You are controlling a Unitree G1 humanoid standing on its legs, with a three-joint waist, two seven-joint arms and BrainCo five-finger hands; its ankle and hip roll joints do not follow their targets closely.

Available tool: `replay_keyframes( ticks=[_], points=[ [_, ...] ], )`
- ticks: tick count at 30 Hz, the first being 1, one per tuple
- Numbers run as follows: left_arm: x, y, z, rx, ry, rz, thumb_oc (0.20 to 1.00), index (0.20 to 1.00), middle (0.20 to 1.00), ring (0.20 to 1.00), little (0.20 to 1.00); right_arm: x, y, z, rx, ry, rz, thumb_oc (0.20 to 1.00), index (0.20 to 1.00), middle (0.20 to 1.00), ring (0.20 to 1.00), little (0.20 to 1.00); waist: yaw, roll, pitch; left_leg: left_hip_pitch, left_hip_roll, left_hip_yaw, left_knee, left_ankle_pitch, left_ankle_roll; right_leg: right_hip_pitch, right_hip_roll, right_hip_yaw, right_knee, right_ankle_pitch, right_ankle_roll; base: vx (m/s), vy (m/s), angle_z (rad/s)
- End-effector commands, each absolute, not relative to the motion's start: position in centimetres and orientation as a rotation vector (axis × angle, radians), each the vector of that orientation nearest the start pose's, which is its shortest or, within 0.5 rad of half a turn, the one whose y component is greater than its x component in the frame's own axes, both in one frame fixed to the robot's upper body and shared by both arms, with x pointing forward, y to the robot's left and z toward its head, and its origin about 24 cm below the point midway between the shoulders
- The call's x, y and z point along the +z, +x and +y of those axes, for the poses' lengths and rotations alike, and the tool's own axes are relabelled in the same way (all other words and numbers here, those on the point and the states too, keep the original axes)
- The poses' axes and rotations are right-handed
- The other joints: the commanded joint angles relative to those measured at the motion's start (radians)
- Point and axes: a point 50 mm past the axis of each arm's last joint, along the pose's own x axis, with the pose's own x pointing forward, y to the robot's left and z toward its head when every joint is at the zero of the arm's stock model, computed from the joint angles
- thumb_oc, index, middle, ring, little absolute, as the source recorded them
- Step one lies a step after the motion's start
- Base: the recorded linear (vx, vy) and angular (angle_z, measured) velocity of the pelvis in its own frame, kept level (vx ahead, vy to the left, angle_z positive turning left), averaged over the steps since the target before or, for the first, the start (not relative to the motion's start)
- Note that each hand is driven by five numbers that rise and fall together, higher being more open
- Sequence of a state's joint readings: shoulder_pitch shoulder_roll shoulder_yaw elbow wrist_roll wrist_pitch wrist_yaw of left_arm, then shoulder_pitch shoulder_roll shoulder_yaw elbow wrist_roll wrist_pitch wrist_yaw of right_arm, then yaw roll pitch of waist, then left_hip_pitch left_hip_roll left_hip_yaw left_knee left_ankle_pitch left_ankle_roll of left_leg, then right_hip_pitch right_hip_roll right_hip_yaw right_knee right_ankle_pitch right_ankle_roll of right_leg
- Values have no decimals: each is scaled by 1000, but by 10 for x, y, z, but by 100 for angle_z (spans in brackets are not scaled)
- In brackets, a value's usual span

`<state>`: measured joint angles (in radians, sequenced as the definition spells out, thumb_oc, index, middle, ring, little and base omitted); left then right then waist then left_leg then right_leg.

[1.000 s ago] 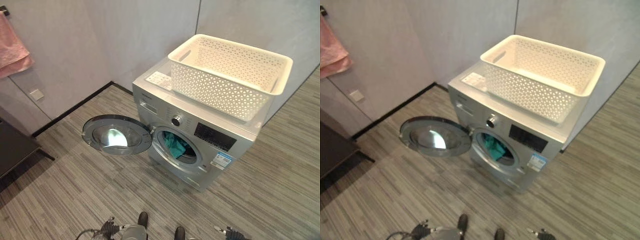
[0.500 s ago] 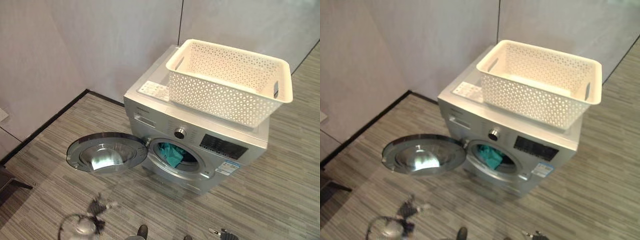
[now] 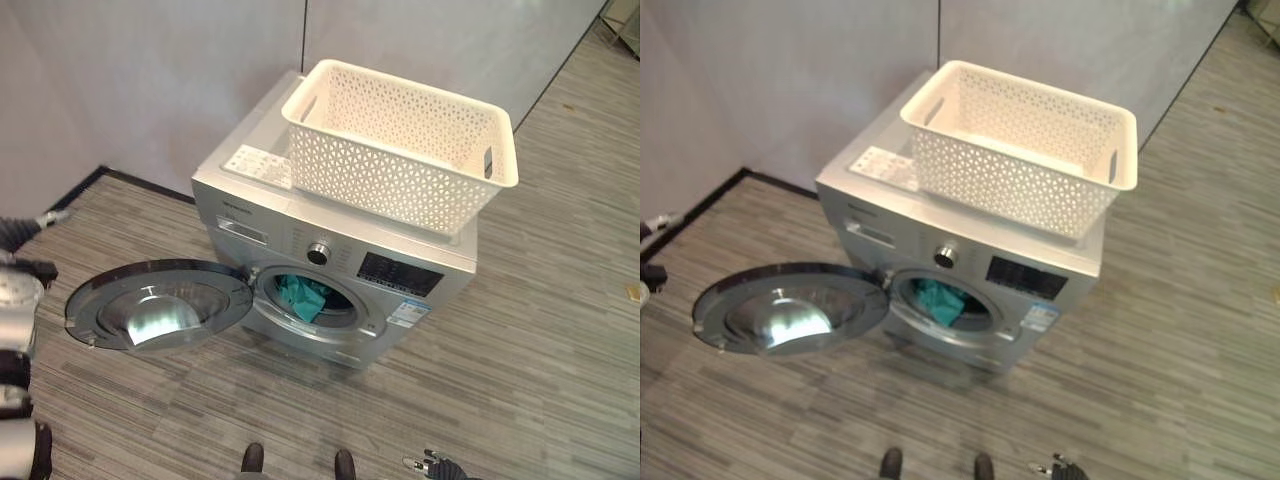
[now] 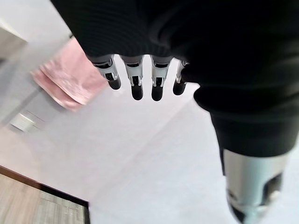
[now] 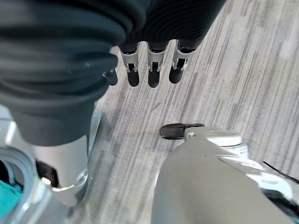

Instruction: Grab the laundry basket,head to the washer,open it,put in the laundry and shut it.

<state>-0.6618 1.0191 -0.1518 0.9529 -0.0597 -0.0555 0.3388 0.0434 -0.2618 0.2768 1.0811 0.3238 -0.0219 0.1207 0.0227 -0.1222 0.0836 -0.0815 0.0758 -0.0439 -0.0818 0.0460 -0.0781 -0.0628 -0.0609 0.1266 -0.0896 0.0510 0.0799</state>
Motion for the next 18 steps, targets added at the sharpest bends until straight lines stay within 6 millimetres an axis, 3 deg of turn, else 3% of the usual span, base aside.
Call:
replay_keyframes(
  ticks=[1,3,4,6,7,11,14,16,17,18],
  points=[
    [209,306,429,773,950,141,1000,1000,1000,1000,1000,-139,141,-230,32,-59,995,1000,1000,1000,1000,1000,-58,-32,89,-116,24,-27,69,-12,13,-3,-12,-33,49,-89,61,-174,-6,-10],
    [218,313,424,765,964,130,1000,1000,1000,1000,1000,-135,148,-230,34,-59,966,1000,1000,1000,1000,1000,-62,-46,104,-142,25,-28,84,-13,13,-26,-9,-32,54,-82,64,-153,-7,-9],
    [234,321,419,772,931,117,1000,1000,1000,1000,1000,-128,160,-231,33,-58,911,1000,1000,1000,1000,1000,-79,-71,133,-186,27,-31,110,-12,14,-66,-3,-32,61,-62,68,-140,-9,-10],
    [239,323,418,777,935,123,1000,1000,1000,1000,1000,-125,166,-231,33,-53,889,1000,1000,1000,1000,1000,-83,-82,143,-205,28,-35,120,-12,16,-82,-1,-31,62,-53,70,-80,8,-5],
    [250,326,417,785,981,145,1000,1000,1000,1000,1000,-119,175,-227,48,-39,848,1000,1000,1000,1000,1000,-95,-105,161,-240,29,-39,137,-12,18,-110,3,-30,61,-35,75,-54,16,0],
    [269,330,413,798,1072,160,1000,1000,1000,1000,1000,-110,185,-220,80,-29,783,1000,1000,1000,1000,1000,-111,-140,195,-299,20,-49,180,-16,19,-154,3,-36,61,-11,80,-40,9,-2],
    [266,331,412,770,1140,207,1000,1000,1000,1000,1000,-104,192,-217,97,-24,742,1000,1000,1000,1000,1000,-117,-152,207,-323,19,-48,200,-22,19,-169,1,-38,57,1,83,-56,27,3],
    [239,325,421,643,1298,408,1000,1000,1000,1000,1000,-97,199,-218,113,-37,709,1000,1000,1000,1000,1000,-117,-161,223,-339,22,-40,224,-35,22,-178,2,-29,52,12,87,-36,38,-7],
    [239,325,421,643,1299,408,1000,1000,1000,1000,1000,-97,199,-218,113,-36,708,1000,1000,1000,1000,1000,-119,-161,220,-342,20,-42,223,-32,22,-182,1,-30,52,12,87,-32,25,-8],
    [226,320,426,585,1373,519,1000,1000,1000,1000,1000,-95,199,-216,146,-52,704,1000,1000,1000,1000,1000,-123,-168,220,-347,25,-35,236,-39,22,-184,4,-22,48,17,88,-10,-1,-9]
  ],
)
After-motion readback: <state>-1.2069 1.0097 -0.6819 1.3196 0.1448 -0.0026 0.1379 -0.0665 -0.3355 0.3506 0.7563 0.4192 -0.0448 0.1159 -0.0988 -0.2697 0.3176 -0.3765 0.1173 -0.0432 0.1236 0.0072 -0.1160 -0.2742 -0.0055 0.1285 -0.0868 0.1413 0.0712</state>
